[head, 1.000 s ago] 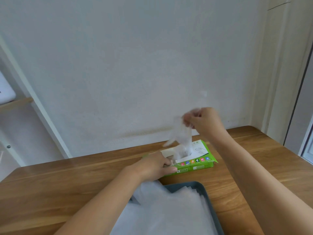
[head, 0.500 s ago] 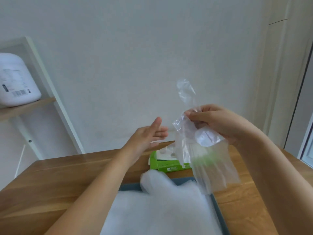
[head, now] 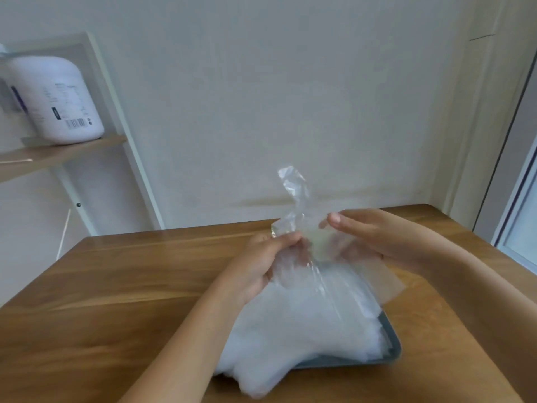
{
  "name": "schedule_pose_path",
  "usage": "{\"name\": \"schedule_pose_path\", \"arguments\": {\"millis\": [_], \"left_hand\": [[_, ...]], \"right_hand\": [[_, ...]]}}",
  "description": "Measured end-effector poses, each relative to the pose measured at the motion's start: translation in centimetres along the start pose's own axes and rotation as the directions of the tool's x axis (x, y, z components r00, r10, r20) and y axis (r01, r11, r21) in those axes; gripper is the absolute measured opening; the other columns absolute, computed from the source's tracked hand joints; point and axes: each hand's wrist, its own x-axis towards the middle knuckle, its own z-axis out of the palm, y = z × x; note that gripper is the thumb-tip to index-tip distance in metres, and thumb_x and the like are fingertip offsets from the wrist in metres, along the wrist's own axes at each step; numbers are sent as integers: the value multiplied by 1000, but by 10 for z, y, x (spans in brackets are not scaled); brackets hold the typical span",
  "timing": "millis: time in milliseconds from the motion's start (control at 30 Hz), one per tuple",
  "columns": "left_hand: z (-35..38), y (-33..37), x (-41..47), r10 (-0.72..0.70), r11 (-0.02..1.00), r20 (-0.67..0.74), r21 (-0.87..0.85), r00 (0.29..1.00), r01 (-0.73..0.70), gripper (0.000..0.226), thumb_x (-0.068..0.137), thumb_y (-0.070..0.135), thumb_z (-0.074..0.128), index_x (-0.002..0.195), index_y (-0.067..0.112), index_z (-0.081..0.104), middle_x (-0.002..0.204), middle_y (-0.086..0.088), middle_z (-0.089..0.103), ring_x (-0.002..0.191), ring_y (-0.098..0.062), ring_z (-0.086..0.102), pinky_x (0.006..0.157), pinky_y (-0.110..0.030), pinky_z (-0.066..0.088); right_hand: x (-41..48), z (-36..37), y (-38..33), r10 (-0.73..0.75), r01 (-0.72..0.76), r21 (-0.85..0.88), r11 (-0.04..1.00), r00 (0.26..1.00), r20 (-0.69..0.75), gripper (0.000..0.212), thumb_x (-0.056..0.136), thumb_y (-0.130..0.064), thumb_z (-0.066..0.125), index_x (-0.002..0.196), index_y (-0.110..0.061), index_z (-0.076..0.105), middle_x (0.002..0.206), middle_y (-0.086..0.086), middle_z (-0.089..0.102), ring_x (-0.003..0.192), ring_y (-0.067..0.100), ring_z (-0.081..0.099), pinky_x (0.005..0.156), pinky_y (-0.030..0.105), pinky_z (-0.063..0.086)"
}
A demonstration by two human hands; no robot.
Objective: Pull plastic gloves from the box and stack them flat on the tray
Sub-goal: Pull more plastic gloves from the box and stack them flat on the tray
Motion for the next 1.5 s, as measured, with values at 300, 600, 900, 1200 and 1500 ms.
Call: {"name": "schedule_pose_path", "arguments": {"millis": [300,600,900,1200,1500], "left_hand": [[-37,-13,-14,11,989,-130,-146,991,-30,38,95,10,54,63,10,74,69,-11,61,69,-19,62,65,-25,54],[-52,19,-45,339,919,-193,279,921,-280,90,58,90,54,126,31,52,129,14,59,120,1,54,101,-20,41],[-26,51,-64,397,840,92,364,913,-402,23,81,24,74,104,21,72,101,7,74,97,-6,67,86,-19,49],[-73,65,-77,268,944,99,171,958,-281,18,74,10,63,62,14,75,62,-6,68,56,-11,64,55,-17,50],[-94,73,-52,-87,815,119,579,989,2,40,88,22,68,49,20,60,55,0,47,48,-9,42,49,-18,34]], "right_hand": [[-23,24,-17,-140,225,184,957,911,-387,15,69,-11,74,82,-4,71,68,-1,70,63,7,65,61,13,53],[-35,40,-92,-420,185,-788,587,902,-101,8,82,-28,71,74,-26,72,49,-13,57,53,-3,54,52,12,40],[-37,58,-113,-388,192,-789,583,920,-63,41,97,-43,44,68,-24,67,52,2,61,45,10,50,47,19,40],[-37,53,-94,-155,145,-79,986,978,-140,44,101,-33,40,83,-8,70,45,3,55,34,16,45,54,28,45],[-26,54,-43,-88,30,-245,969,970,-228,44,97,-35,50,67,-7,64,51,1,65,39,10,55,49,18,41]]}}
